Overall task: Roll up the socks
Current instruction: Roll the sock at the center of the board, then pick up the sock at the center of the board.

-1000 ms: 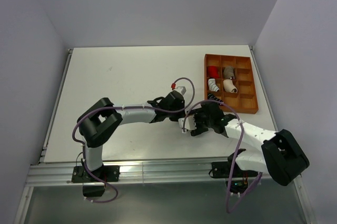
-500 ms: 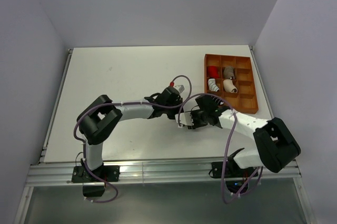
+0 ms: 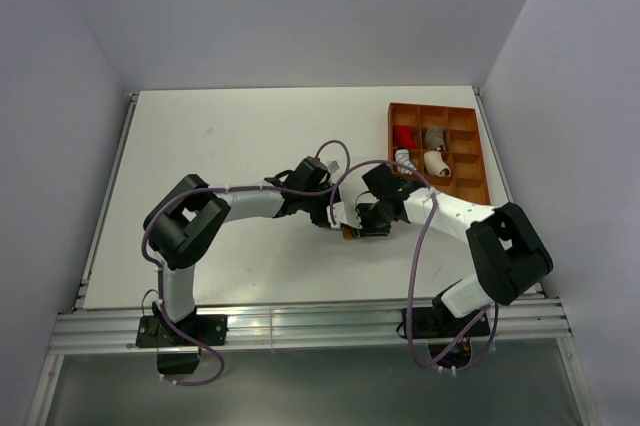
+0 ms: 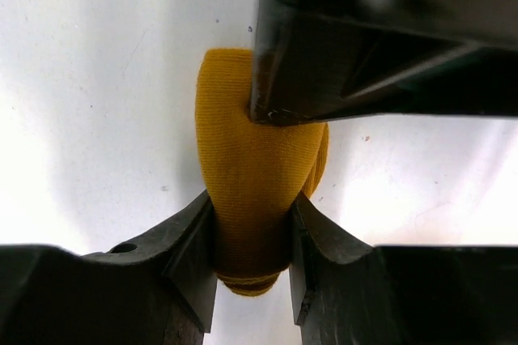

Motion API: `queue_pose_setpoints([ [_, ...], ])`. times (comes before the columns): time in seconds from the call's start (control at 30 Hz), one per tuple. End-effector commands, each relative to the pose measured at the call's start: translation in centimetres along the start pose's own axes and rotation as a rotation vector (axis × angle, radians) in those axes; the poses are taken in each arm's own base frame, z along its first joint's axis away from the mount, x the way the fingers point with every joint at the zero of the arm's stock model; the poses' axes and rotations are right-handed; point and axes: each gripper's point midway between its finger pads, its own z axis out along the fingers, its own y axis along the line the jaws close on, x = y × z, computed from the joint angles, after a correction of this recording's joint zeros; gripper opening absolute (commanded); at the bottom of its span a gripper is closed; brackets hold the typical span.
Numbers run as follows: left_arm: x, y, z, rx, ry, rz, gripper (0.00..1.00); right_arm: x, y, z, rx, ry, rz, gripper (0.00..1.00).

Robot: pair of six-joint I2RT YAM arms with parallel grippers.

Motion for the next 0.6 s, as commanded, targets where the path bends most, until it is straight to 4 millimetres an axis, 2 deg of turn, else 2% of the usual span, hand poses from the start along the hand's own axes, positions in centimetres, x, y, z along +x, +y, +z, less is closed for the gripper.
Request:
queue_pose_setpoints([
  [0.0, 0.2, -0.1, -1.6, 0.027, 0.014, -0.067, 0.24, 1.2, 3.3, -0.1, -0.166, 0.052, 0.137, 0.28],
  [0.13, -1.9, 0.4, -3.7, 0.017, -0.079, -0.113, 0.23, 1.6, 3.7, 0.1, -0.238, 0.065, 0.219, 0.24],
  [0.17, -2.9, 0.2, -4.7, 0.021, -0.118, -0.122, 0.22, 1.6, 3.2, -0.1, -0.237, 0.061, 0.242, 0.20],
  [0.23, -3.5, 0.8, -5.7, 0.007, -0.157, -0.138, 0.22, 1.5, 3.7, -0.2, -0.288, 0.050, 0.283, 0.18],
  [0.27, -4.4, 0.4, -6.9, 0.018, -0.191, -0.142, 0.22, 1.5, 3.6, -0.2, -0.301, 0.049, 0.306, 0.14],
  [0.43, -6.0, 1.0, -9.9, -0.017, -0.278, -0.139, 0.19, 1.5, 3.3, -0.3, -0.308, 0.036, 0.384, 0.07],
  [0.57, -6.4, -0.1, -12.4, -0.002, -0.334, -0.109, 0.18, 0.7, 3.2, -0.8, -0.327, -0.012, 0.445, 0.01],
])
